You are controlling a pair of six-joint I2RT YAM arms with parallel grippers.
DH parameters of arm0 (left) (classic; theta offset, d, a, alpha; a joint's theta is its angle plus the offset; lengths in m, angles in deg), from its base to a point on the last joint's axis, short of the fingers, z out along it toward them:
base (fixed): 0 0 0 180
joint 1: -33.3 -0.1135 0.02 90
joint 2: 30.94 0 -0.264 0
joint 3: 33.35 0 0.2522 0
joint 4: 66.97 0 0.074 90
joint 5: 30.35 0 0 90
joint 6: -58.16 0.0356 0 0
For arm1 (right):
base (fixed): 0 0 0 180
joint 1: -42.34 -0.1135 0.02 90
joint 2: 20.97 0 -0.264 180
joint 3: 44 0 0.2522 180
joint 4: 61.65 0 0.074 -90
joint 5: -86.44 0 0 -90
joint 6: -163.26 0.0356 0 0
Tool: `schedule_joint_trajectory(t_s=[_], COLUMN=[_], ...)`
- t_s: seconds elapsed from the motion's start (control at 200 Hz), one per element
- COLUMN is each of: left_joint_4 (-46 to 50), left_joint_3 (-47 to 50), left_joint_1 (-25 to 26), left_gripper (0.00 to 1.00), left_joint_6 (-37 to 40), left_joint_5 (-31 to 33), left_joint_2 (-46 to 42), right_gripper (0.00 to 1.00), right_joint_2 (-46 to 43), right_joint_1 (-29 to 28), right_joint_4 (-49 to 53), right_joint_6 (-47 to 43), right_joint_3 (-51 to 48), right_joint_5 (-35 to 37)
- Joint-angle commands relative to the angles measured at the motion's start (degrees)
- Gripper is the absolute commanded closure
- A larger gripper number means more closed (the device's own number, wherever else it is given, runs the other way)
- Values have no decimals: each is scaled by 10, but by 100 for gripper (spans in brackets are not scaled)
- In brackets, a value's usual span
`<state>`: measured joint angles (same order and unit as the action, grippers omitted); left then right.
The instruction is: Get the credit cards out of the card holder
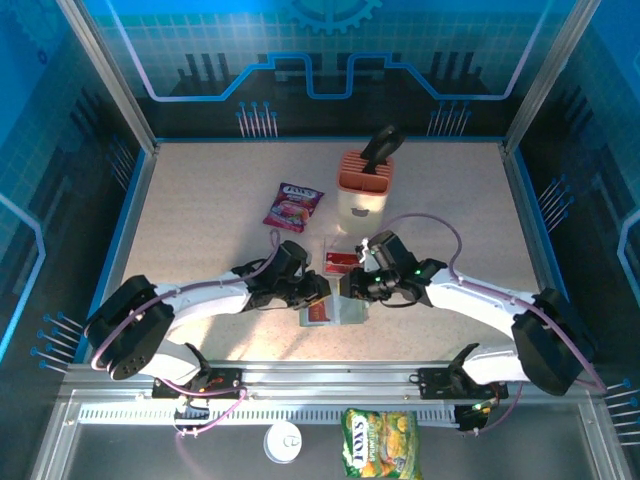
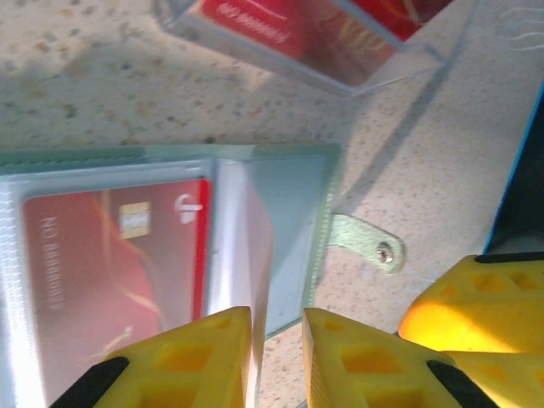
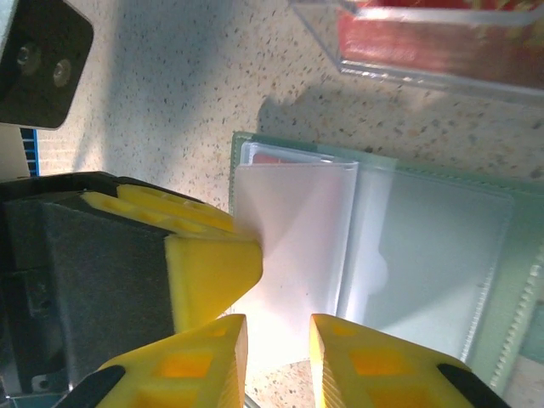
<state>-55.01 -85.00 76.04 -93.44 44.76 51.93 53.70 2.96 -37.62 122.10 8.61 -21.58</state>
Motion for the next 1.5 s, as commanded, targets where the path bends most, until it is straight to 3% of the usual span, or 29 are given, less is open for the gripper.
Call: schedule_joint_trajectory(t_s=[0.0, 0.475, 0.73, 1.151, 1.496], left_joint_4=[-3, -31, -33, 1, 37], left_joint_3=[-31, -87, -97, -55, 16], left_joint_1=[3, 23, 23, 14, -10], left_gripper=[77, 68, 70, 77, 80], left_joint_6=[5, 13, 16, 23, 18], left_joint_5=[-23, -42, -42, -6, 27], left_joint_2=[21, 113, 131, 66, -25], right_gripper=[74, 73, 73, 74, 74], right_joint_2=[-28, -92, -99, -35, 63], right_joint_1=[20, 61, 62, 50, 2], right_joint_4=[39, 75, 67, 12, -27], right_joint_6=[-16, -28, -18, -8, -2], right_joint_3=[-11, -34, -50, -45, 5], right_joint_5=[12, 11, -3, -37, -43])
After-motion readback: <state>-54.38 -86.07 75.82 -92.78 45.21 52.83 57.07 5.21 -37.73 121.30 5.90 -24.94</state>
